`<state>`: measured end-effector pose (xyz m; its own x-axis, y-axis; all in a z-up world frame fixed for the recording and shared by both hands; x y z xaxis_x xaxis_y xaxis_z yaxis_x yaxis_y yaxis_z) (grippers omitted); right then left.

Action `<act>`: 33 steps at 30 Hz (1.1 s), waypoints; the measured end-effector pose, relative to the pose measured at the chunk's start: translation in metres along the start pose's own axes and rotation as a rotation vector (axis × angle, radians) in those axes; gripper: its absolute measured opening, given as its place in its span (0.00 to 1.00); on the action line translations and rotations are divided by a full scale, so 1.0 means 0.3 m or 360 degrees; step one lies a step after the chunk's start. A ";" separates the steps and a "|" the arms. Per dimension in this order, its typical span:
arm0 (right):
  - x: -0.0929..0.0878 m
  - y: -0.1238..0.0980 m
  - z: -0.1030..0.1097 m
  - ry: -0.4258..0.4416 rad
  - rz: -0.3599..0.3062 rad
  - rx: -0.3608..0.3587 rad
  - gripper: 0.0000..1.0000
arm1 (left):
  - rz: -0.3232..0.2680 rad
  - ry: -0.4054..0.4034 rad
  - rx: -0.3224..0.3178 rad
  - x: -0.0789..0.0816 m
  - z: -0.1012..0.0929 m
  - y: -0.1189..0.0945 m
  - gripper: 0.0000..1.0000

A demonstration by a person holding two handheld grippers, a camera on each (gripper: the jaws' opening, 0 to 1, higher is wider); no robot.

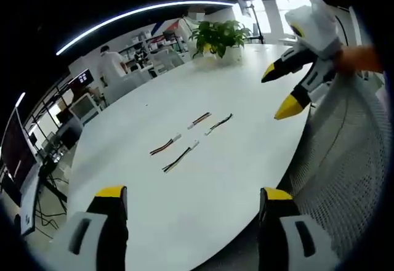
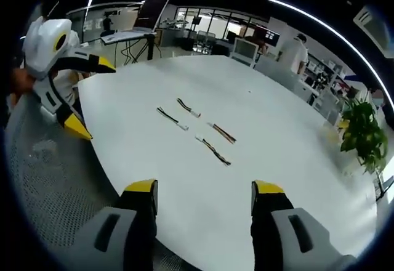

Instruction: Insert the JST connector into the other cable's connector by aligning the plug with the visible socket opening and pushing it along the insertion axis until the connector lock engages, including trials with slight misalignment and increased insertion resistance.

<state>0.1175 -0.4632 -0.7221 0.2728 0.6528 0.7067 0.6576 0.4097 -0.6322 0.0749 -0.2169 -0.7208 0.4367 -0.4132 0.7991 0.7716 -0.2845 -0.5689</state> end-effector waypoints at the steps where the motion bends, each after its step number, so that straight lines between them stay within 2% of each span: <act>1: 0.000 -0.001 -0.001 0.0003 -0.0002 -0.0003 0.59 | -0.0001 0.0000 0.0001 0.000 0.000 0.000 0.87; 9: -0.001 -0.002 -0.002 0.0005 0.0000 -0.0012 0.57 | -0.0004 0.0007 -0.0006 0.000 -0.001 -0.001 0.87; 13: -0.002 0.000 -0.003 0.0008 0.0009 -0.0013 0.58 | 0.0003 0.0017 -0.0007 -0.001 -0.003 -0.001 0.87; 20: -0.007 0.002 -0.002 -0.0064 0.0032 -0.0042 0.61 | 0.0012 0.0033 -0.0008 -0.005 -0.005 0.001 0.87; 33: -0.006 -0.001 -0.008 -0.0083 0.0027 -0.0066 0.63 | 0.0056 0.0061 -0.0019 -0.013 -0.012 0.006 0.87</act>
<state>0.1184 -0.4661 -0.7224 0.2480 0.6920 0.6780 0.6822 0.3722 -0.6293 0.0730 -0.2189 -0.7255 0.4456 -0.4558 0.7705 0.7503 -0.2794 -0.5991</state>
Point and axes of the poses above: the point that each gripper's makers call its tool centre point, and the gripper's own axes: y roughly forward along the fingers, z roughly to its left, x roughly out of its top, the point moved 8 cm from there along -y, roughly backward along the fingers, and after that the axes turned 8 degrees about -y, right-handed, at the moved point
